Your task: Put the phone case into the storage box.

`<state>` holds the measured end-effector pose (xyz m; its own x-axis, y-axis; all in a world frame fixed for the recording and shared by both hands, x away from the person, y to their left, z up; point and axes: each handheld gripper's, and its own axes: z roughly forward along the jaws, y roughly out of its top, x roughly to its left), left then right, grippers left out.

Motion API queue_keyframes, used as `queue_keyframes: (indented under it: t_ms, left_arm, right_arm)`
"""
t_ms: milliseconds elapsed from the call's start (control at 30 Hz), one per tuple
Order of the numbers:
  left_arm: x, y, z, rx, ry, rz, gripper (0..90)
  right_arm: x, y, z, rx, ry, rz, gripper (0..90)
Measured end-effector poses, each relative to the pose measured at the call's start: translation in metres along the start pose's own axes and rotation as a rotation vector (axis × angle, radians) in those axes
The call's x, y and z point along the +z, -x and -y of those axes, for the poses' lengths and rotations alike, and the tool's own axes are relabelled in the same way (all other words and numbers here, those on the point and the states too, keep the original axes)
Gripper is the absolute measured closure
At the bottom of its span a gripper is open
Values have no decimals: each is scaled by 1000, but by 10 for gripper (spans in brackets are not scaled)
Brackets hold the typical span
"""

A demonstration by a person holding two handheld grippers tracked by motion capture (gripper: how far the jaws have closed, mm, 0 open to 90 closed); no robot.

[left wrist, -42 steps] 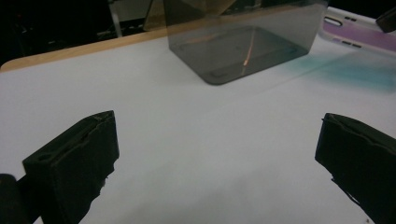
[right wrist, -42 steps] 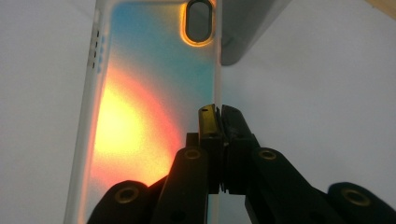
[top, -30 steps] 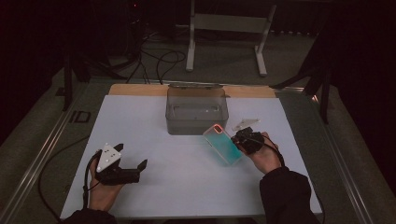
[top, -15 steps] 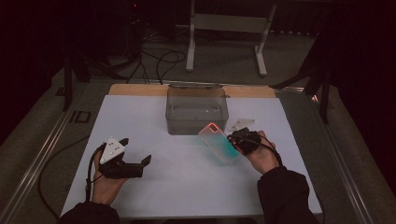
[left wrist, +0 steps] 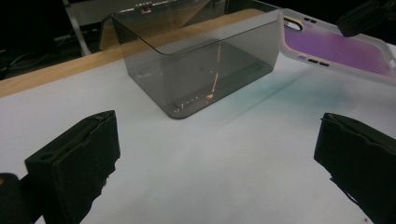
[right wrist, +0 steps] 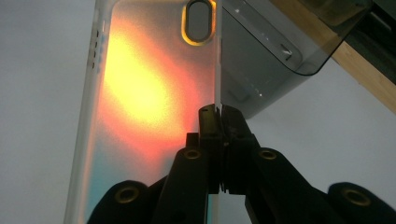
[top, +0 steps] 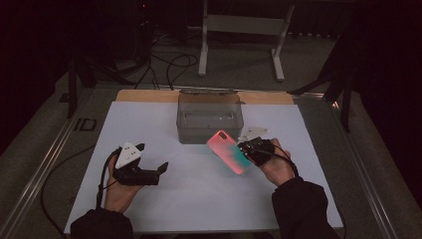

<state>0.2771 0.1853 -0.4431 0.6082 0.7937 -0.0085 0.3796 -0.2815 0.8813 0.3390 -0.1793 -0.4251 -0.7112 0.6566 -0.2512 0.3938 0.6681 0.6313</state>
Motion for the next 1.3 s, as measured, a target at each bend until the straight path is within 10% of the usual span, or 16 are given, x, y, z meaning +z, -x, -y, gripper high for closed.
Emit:
queue_keyframes:
  t_ms: [1300]
  left_arm:
    - [29, 14, -22, 17, -22, 82, 19]
  right_arm:
    - [-7, -30, -20, -134, 83, -5, 886]
